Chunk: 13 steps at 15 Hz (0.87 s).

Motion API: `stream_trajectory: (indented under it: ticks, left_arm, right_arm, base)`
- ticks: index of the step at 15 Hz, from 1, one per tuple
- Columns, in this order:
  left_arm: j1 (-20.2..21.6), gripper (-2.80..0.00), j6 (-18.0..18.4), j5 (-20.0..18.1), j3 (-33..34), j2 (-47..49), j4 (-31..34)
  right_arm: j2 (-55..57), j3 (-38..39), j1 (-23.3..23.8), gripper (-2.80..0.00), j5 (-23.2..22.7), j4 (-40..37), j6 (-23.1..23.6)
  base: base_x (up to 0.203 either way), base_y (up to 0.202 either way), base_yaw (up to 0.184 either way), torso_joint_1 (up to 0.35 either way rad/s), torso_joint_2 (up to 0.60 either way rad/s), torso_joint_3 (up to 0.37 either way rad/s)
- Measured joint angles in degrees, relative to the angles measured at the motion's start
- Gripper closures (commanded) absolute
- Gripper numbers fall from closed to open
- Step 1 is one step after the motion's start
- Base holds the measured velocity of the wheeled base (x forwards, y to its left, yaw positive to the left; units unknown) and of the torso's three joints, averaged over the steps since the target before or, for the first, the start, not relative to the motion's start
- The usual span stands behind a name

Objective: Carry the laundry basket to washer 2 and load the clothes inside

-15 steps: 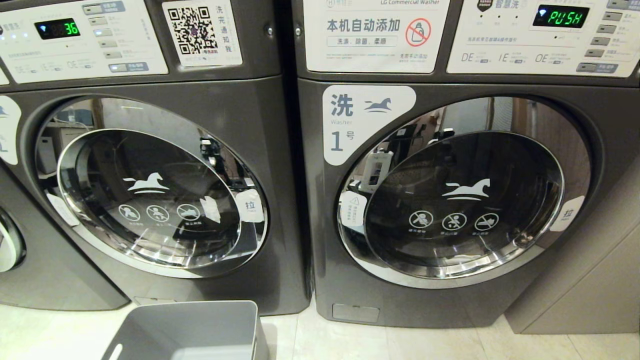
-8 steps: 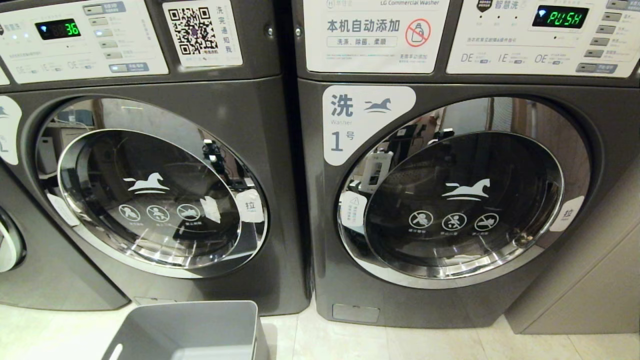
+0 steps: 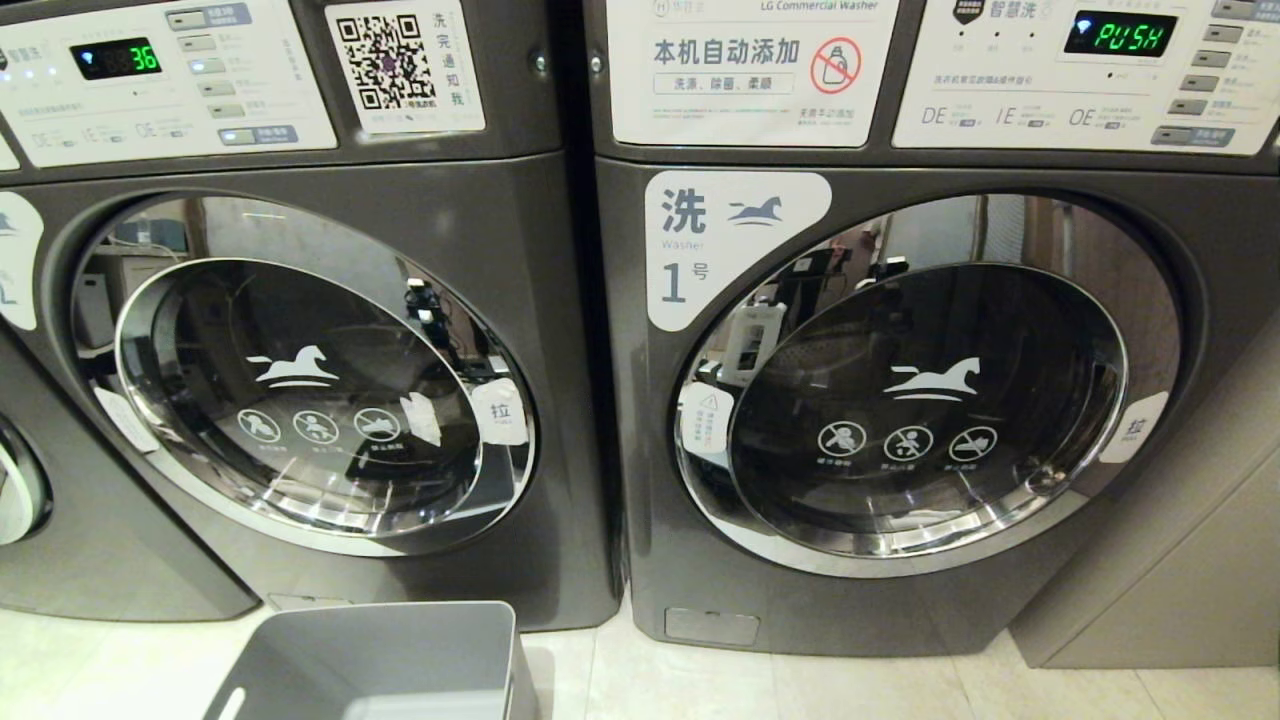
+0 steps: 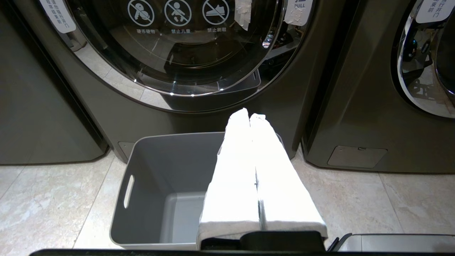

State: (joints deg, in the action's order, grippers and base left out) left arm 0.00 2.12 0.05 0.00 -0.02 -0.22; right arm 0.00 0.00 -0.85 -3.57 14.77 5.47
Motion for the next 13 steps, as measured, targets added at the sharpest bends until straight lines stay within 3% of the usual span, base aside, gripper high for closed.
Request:
stream_trajectory:
  ticks: [13]
  left_arm:
    - [0.0,0.00,0.1,0.0,0.0,-0.1,0.0]
  right_arm:
    - [1.2,0.0,0.0,0.00,1.3,-0.6,-2.3]
  base:
    - [0.000,0.000,0.000,0.000,0.00,0.000]
